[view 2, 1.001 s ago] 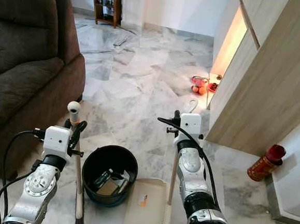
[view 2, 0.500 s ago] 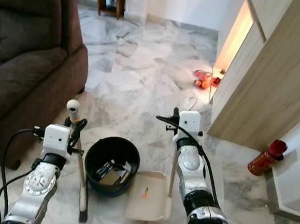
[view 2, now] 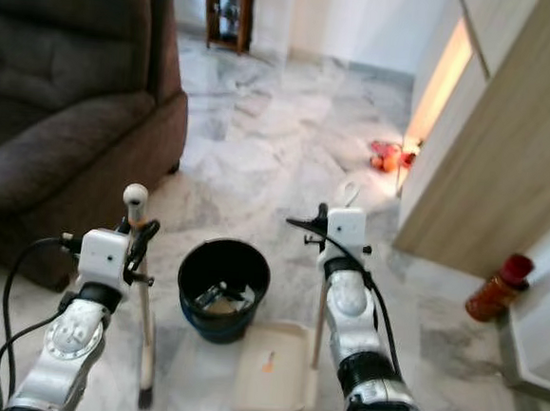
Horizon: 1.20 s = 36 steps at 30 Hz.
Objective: Sweep floor
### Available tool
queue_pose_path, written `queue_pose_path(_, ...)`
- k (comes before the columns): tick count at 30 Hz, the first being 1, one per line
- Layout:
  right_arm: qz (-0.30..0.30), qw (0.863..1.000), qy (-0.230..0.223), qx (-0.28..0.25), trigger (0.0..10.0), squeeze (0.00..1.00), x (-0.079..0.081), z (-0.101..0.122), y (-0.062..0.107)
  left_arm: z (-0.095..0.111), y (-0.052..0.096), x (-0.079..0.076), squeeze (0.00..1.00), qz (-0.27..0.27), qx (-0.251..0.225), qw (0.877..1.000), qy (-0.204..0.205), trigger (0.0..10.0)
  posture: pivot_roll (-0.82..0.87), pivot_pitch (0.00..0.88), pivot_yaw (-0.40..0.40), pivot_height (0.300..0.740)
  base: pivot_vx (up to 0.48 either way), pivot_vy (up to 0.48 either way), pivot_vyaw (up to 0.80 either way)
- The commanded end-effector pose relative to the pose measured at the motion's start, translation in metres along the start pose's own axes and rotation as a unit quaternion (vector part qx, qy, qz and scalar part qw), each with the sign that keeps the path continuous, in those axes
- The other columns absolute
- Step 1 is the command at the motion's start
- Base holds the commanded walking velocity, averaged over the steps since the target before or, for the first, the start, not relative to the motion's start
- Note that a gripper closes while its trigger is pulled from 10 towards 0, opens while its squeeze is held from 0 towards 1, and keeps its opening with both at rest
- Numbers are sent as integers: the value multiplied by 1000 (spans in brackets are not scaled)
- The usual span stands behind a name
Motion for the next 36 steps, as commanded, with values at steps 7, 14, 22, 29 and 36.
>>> queue_pose_path(7,-2,1000,-2,-18,10000,0,-2,8,-4,9,-3,-1,0,0,-20,1000,4,10000,73,0,-72,740,-275,0,0)
queue_pose_path(14,0,1000,-6,-14,10000,0,-1,6,-2,8,-3,-1,0,1,-17,1000,2,10000,74,0,-72,740,0,0,0)
queue_pose_path(22,2,1000,-10,-8,10000,0,-1,4,-3,6,-4,-3,0,-2,-16,1000,4,10000,72,0,-71,740,0,0,-300)
queue_pose_path(29,5,1000,-7,-4,10000,0,0,3,-2,6,-4,-5,0,-6,-15,1000,5,10000,73,0,-71,740,0,0,-800)
queue_pose_path(36,7,1000,-6,-2,10000,0,1,2,-2,5,-5,-6,0,-8,-10,1000,2,10000,70,0,-72,740,0,0,-800)
Point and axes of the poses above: a point about 5 cm out from each wrist's last joint towards the gripper, its own y axis pointing back from the gripper into the wrist, its own z axis along the axis of the wrist's last joint, x = y × z, the point moved 3 cm from there along -y, pointing out of the wrist towards the gripper, and after that the axes turned 5 degrees about y, right-handed, at the moved point
